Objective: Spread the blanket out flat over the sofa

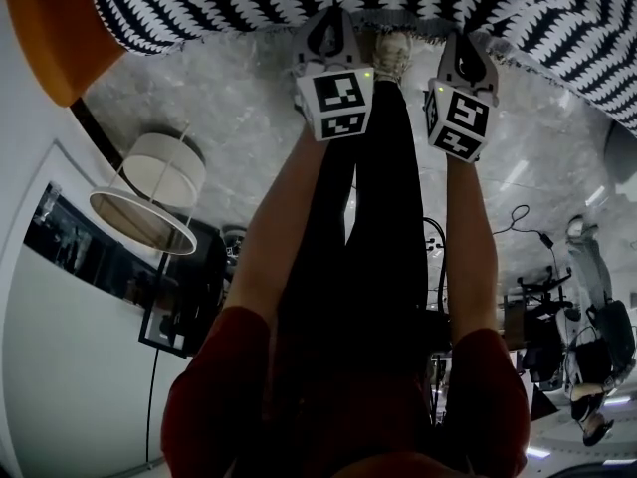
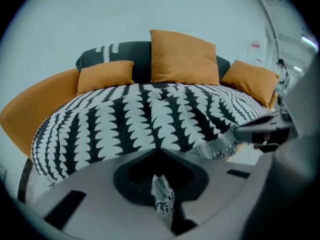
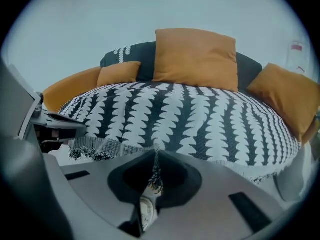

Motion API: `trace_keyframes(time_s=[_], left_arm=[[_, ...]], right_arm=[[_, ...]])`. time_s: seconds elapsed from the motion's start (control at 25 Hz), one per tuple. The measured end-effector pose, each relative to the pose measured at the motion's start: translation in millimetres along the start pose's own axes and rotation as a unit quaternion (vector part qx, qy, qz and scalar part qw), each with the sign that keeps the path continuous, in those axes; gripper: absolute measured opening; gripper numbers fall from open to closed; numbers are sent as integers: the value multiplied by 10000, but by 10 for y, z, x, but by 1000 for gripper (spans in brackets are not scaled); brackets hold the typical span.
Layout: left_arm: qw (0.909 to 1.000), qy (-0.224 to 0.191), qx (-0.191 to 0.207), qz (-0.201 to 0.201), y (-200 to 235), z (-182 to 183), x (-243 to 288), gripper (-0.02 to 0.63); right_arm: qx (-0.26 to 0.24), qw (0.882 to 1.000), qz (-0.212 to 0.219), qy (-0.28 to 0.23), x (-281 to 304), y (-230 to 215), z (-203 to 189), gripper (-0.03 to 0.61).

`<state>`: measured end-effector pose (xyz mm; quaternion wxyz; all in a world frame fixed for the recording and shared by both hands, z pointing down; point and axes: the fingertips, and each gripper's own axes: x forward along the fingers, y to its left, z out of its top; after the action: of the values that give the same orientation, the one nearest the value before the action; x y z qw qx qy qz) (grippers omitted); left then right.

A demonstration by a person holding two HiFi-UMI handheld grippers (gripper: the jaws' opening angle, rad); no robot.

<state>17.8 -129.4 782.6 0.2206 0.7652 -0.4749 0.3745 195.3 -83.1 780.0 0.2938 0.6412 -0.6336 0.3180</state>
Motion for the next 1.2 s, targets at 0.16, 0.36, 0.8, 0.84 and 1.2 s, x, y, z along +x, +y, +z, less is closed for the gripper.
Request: trace_keyframes(time_s=[0.16,0.36,0.8,0.84,1.2], left_arm=[[10000,43,72,-53,74,-207,59,35],[9991,115,310,-268,41,-435,82,34],[9978,463,343,-326,13,-677,190,31],[9980,441,342,-310,12,-672,198,31],[9973,511,92,-511,-10,-603,243,34]], right_arm=[[4,9999,-43,142,48,82,-244,26],[-47,9994,-243,256,-31,45,-493,23],[-129,9978,-383,520,115,-66,-699,23],[-107,9980,-365,512,142,-69,-703,23],[382,9973,-216,596,218,-49,-693,78]])
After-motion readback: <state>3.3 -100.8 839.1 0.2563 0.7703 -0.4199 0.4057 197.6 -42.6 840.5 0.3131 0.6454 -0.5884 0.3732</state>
